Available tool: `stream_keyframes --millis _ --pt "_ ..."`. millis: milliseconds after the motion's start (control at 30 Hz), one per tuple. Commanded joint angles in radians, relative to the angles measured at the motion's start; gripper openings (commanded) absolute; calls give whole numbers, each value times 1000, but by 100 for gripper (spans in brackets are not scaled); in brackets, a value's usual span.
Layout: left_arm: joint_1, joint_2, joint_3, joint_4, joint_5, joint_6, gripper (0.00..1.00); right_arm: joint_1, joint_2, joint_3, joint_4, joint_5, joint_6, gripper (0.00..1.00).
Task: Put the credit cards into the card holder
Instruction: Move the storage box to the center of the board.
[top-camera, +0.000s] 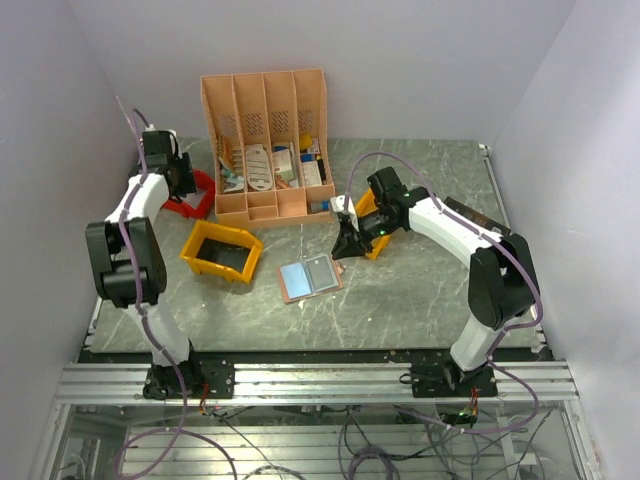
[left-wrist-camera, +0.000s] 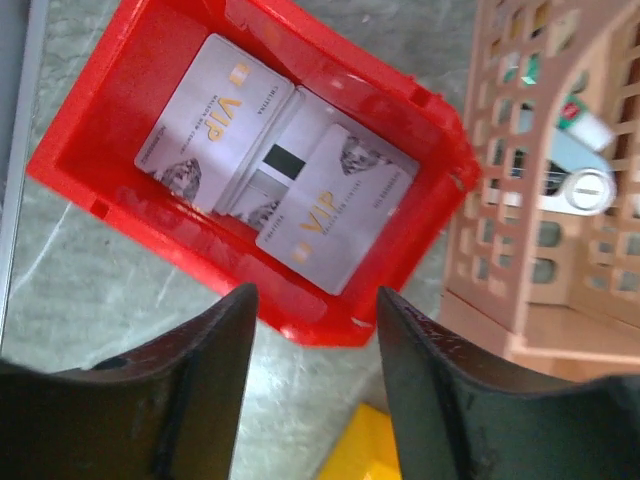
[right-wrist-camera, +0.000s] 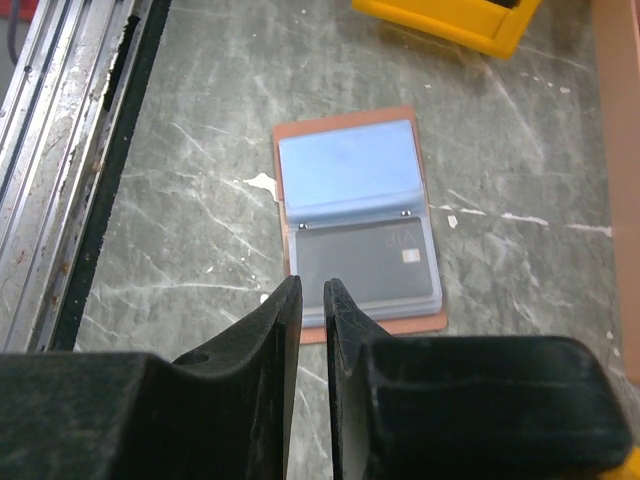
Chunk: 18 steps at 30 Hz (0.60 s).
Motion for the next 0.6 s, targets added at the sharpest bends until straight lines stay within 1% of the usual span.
stream_keyframes --millis 0,33,67,100,133,167,300,367,467,567 --pt "23 117 118 -37 57 89 58 -21 18 28 -42 -28 -10 15" --pt "25 144 140 -39 72 95 54 -21 23 33 -49 -30 -14 15" --pt "24 178 163 -46 82 97 49 -21 29 35 -52 -31 -16 15" --pt "24 196 190 -53 84 98 46 -21 31 36 -54 -31 -16 15" --pt "24 231 218 -67 81 99 39 -23 34 36 -56 -31 -18 15" --pt "24 254 245 -96 76 101 34 -23 36 36 -56 -33 -18 15" --pt "25 315 305 -172 72 122 23 -27 48 38 -62 -33 -22 15" --pt "24 317 284 -188 81 131 18 -30 57 41 -69 -34 -29 15" --pt "25 296 228 -197 82 128 7 -34 70 55 -96 -41 -50 15" --pt "25 260 180 -216 81 104 7 -38 77 63 -114 -46 -62 14"
